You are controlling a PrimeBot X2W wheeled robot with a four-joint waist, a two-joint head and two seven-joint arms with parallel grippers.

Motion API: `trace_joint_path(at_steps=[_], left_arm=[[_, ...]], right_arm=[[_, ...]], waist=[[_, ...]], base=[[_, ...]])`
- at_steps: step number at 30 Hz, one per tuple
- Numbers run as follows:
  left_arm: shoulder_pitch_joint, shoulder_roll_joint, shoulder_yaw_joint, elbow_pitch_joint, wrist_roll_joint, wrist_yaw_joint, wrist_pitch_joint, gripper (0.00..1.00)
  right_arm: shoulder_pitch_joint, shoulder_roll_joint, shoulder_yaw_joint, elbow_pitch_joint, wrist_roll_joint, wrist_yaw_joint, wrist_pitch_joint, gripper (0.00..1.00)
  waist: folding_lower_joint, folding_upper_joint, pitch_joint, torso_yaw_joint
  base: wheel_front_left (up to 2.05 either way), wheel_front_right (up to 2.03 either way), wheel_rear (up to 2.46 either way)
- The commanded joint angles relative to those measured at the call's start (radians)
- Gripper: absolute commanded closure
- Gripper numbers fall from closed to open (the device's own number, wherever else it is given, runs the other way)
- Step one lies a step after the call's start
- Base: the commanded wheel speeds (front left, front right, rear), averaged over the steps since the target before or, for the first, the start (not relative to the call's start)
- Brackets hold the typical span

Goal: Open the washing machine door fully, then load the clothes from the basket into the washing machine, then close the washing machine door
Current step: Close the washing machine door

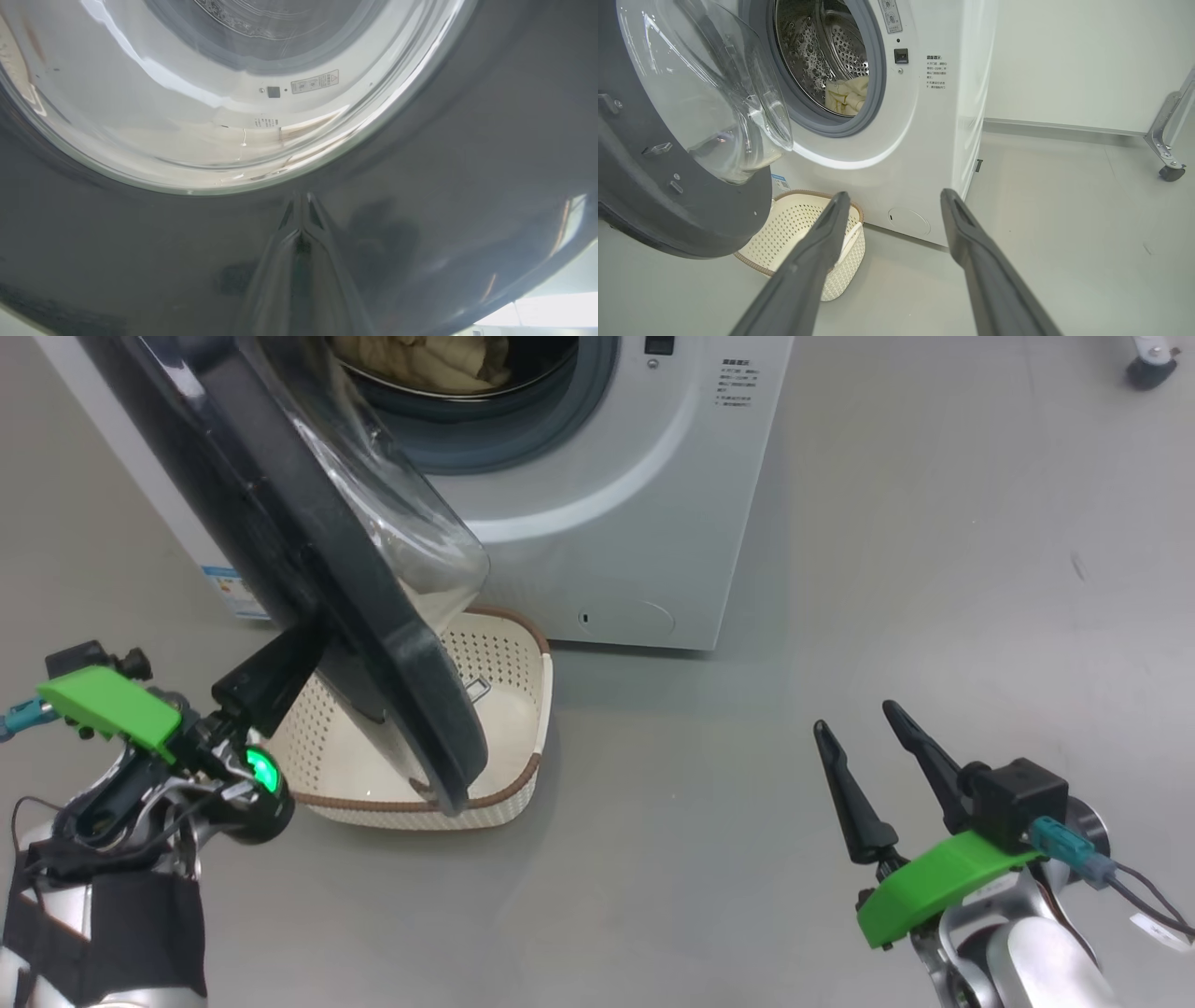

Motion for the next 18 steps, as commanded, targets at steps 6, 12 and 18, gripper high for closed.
trace_joint_path(at_steps=[6, 12, 18], left_arm=[[-0.078, 0.004, 0.006, -0.002, -0.014, -0.016, -0.027, 1.0], [-0.106, -0.002, 0.001, 0.034, -0.017, -0.023, -0.059, 1.0], [-0.138, -0.006, 0.001, 0.055, -0.008, -0.025, -0.109, 1.0]], right_arm=[[-0.046, 0.006, 0.019, -0.021, 0.005, 0.0, -0.017, 0.0], [-0.05, 0.009, 0.028, -0.011, 0.008, 0.0, -0.024, 0.0], [-0.06, 0.011, 0.042, 0.001, 0.013, 0.0, -0.03, 0.0]], waist=[[0.0, 0.0, -0.005, -0.046], [0.0, 0.0, -0.008, -0.086], [0.0, 0.0, -0.008, -0.135]], base=[[0.0, 0.0, 0.0], [0.0, 0.0, 0.0], [0.0, 0.0, 0.0]])
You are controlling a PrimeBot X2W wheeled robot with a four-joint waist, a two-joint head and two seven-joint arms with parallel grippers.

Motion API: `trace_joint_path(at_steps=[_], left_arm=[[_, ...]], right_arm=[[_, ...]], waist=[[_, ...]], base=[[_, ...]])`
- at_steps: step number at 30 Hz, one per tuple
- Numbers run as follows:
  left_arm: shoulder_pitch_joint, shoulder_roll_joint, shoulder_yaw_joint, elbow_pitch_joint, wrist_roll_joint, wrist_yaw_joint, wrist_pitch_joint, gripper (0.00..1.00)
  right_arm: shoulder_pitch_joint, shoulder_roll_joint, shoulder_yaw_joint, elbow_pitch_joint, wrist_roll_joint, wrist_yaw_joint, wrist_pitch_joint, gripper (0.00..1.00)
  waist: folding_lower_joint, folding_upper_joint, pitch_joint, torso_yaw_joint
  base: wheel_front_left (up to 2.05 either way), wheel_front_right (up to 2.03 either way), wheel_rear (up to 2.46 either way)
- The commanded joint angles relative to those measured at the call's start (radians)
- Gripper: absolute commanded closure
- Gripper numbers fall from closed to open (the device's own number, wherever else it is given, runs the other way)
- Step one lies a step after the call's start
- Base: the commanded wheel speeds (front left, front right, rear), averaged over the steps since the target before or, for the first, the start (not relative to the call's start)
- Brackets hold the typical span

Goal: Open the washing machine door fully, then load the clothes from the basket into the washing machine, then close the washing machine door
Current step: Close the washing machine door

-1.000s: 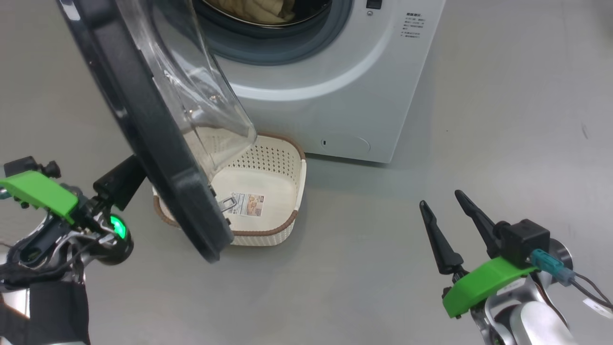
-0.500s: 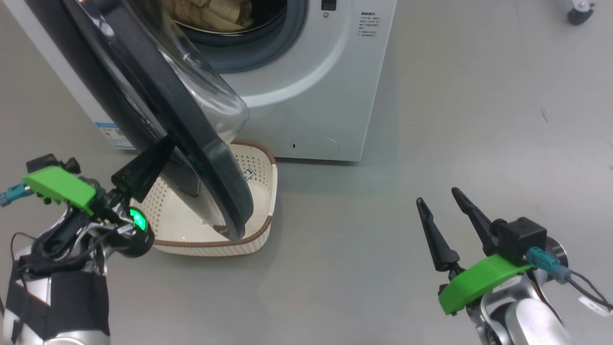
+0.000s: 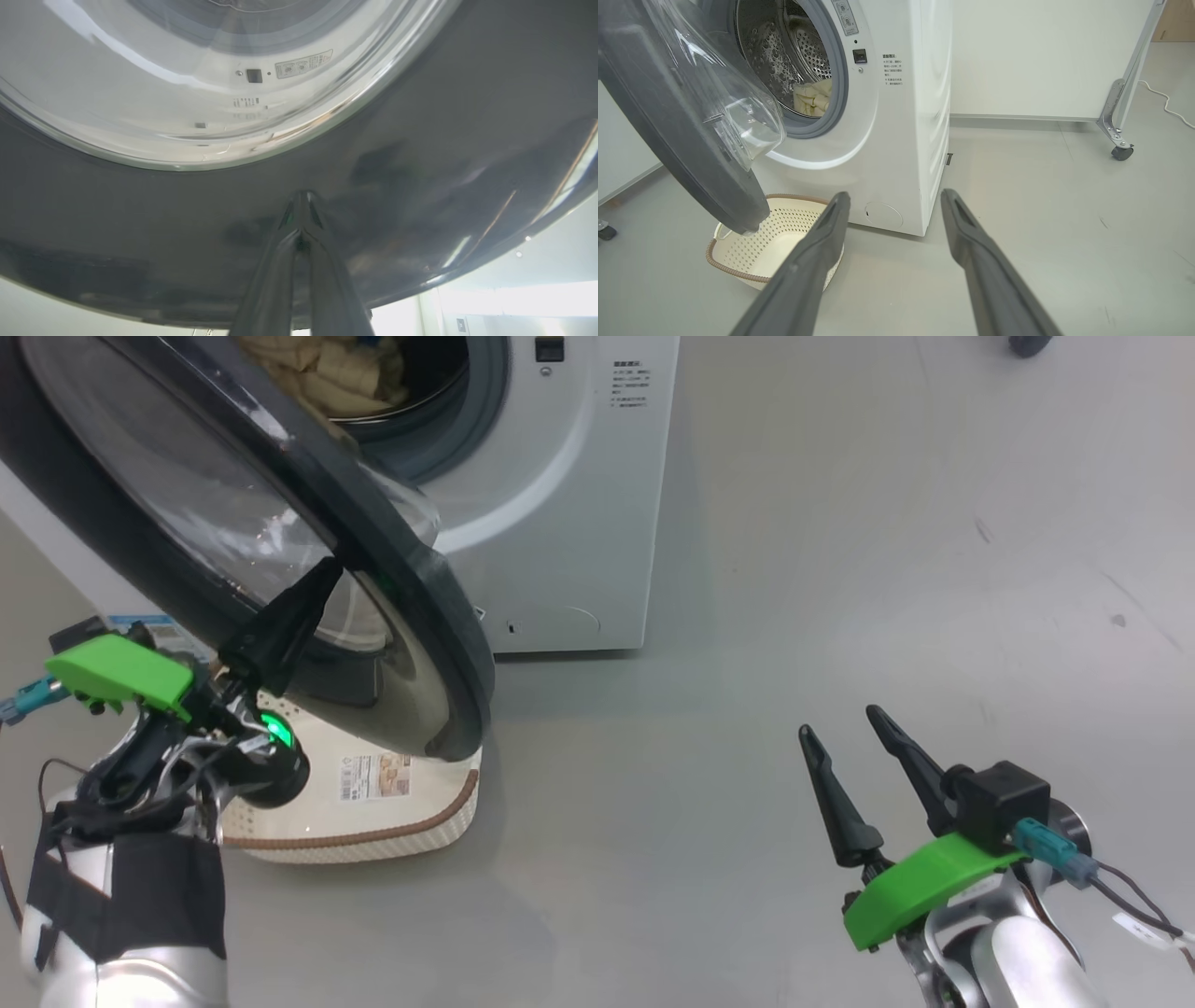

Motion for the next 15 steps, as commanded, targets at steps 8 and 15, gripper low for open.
trace_joint_path(at_steps=[8, 15], left_arm=[[-0.083, 0.014, 0.025, -0.045, 0.009, -0.008, -0.063, 1.0], [-0.107, 0.013, 0.018, -0.022, 0.011, -0.008, -0.122, 1.0]], right_arm=[[-0.066, -0.003, 0.031, -0.019, 0.007, 0.0, -0.018, 0.0], [-0.072, -0.003, 0.047, -0.01, 0.011, 0.0, -0.019, 0.0]], waist=[[0.0, 0.0, -0.003, -0.075], [0.0, 0.0, -0.006, -0.108]], base=[[0.0, 0.0, 0.0], [0.0, 0.0, 0.0]])
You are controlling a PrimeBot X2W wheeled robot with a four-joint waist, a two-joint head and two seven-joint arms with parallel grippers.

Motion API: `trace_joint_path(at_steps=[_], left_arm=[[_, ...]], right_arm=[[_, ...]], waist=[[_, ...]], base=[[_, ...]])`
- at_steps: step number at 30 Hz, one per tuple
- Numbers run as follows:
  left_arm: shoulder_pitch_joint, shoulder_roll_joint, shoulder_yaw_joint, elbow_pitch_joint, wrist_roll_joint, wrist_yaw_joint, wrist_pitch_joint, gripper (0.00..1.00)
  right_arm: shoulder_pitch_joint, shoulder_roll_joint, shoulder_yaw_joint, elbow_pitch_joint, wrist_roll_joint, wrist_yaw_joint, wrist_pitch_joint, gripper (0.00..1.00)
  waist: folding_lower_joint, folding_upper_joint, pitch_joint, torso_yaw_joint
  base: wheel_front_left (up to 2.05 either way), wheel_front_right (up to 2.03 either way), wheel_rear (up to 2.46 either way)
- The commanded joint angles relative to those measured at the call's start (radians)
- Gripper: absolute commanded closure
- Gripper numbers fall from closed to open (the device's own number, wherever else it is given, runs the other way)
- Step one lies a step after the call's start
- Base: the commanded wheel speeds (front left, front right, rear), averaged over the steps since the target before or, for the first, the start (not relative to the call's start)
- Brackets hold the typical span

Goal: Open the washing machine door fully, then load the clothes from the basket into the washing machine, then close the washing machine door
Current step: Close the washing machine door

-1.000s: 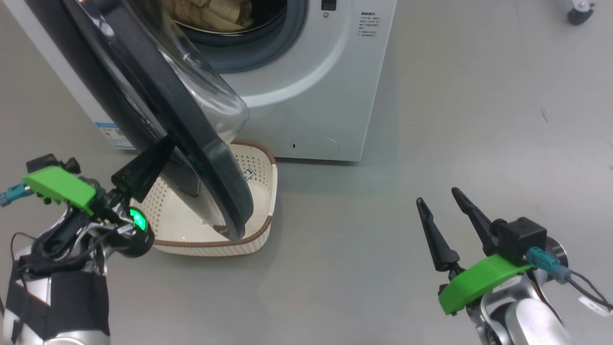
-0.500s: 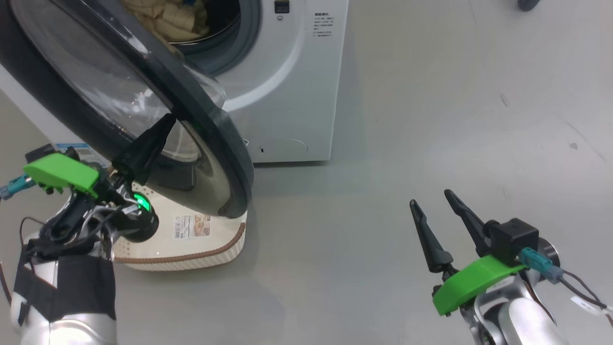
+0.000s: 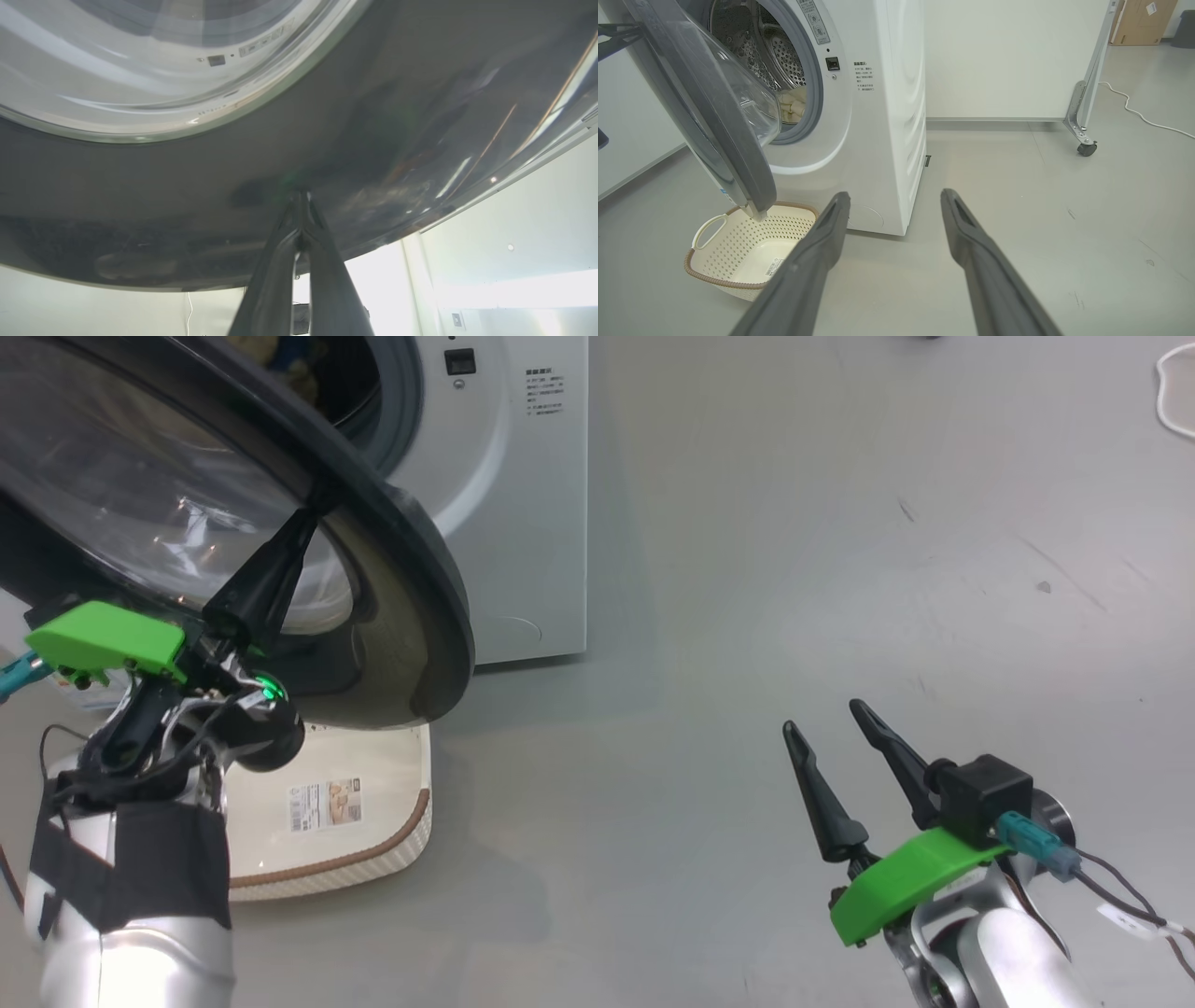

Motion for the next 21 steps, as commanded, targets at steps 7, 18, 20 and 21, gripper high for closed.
trace_joint_path(at_steps=[7, 18, 20, 21], left_arm=[[-0.081, 0.021, 0.024, 0.002, 0.006, -0.007, -0.077, 1.0], [-0.096, 0.021, 0.023, 0.022, 0.013, -0.007, -0.132, 1.0], [-0.084, 0.021, 0.021, 0.012, 0.008, -0.007, -0.127, 1.0], [-0.077, 0.021, 0.019, 0.006, 0.006, -0.007, -0.124, 1.0]], right_arm=[[-0.062, -0.001, 0.044, -0.014, 0.017, 0.0, -0.018, 0.0], [-0.077, 0.005, 0.046, 0.009, 0.03, 0.0, -0.036, 0.0], [-0.077, 0.006, 0.04, 0.012, 0.031, 0.0, -0.04, 0.0], [-0.076, 0.007, 0.037, 0.014, 0.031, 0.0, -0.042, 0.0]], waist=[[0.0, 0.0, 0.002, -0.041], [0.0, 0.0, 0.008, -0.069], [0.0, 0.0, 0.008, -0.064], [0.0, 0.0, 0.007, -0.061]], base=[[0.0, 0.0, 0.0], [0.0, 0.0, 0.0], [0.0, 0.0, 0.0], [0.0, 0.0, 0.0]])
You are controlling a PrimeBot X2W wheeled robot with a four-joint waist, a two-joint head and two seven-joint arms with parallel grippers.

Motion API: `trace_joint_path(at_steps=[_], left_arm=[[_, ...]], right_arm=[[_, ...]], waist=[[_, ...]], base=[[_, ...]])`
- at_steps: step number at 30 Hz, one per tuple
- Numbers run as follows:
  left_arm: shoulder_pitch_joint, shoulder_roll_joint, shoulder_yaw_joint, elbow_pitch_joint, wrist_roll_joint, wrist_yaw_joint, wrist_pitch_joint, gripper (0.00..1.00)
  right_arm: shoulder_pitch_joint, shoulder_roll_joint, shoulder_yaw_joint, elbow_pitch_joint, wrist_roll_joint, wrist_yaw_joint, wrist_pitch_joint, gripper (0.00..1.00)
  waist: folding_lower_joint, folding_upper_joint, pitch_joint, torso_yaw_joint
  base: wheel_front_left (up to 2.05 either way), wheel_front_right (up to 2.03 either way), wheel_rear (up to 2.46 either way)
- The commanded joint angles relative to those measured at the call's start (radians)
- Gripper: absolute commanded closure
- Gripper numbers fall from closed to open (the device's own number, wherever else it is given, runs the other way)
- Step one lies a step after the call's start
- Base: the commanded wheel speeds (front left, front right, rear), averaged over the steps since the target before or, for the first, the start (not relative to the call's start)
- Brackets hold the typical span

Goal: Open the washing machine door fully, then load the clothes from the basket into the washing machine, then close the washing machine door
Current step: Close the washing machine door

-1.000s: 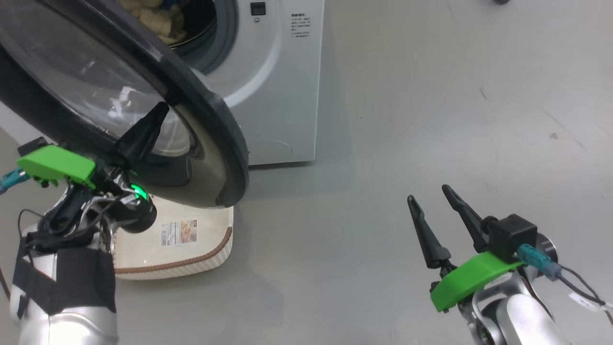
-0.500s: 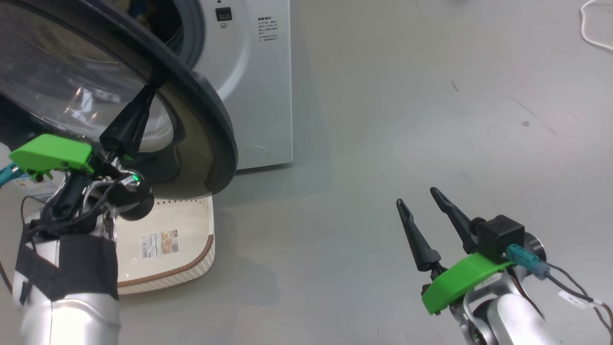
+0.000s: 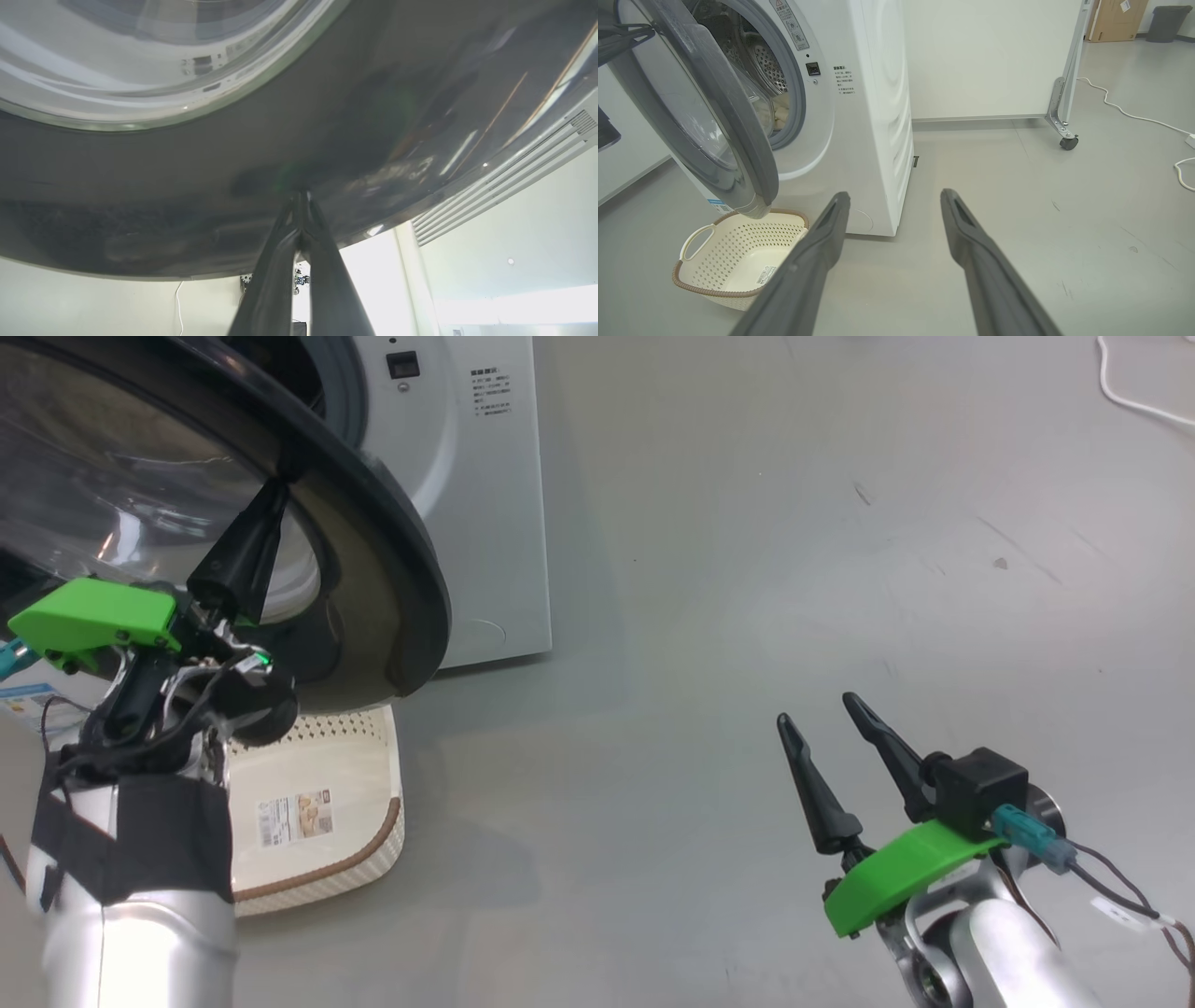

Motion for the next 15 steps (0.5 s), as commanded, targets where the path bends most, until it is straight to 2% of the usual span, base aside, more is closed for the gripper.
trace_joint_path(at_steps=[1, 9, 13, 14, 15], left_arm=[[-0.012, 0.025, 0.019, -0.049, -0.005, -0.007, 0.006, 1.0], [0.059, 0.027, -0.004, -0.102, 0.03, -0.007, -0.014, 1.0], [0.102, 0.037, -0.04, -0.127, 0.097, -0.007, -0.064, 1.0], [0.115, 0.043, -0.051, -0.133, 0.119, -0.007, -0.084, 0.94], [0.115, 0.043, -0.051, -0.133, 0.119, -0.007, -0.084, 0.94]], right_arm=[[-0.041, 0.005, 0.009, -0.029, 0.005, 0.0, -0.017, 0.0], [-0.023, 0.008, -0.017, -0.019, 0.009, 0.0, -0.032, 0.0], [-0.01, 0.009, -0.034, -0.013, 0.011, 0.0, -0.035, 0.0], [-0.008, 0.009, -0.036, -0.013, 0.01, 0.0, -0.035, 0.0], [-0.008, 0.009, -0.036, -0.013, 0.01, 0.0, -0.035, 0.0]], waist=[[0.0, 0.0, 0.0, 0.007], [0.0, 0.0, -0.02, 0.064], [0.0, 0.0, -0.04, 0.097], [0.0, 0.0, -0.046, 0.103], [0.0, 0.0, -0.046, 0.103]], base=[[0.0, 0.0, 0.0], [0.0, 0.0, 0.0], [0.0, 0.0, 0.0], [0.0, 0.0, 0.0], [0.0, 0.0, 0.0]])
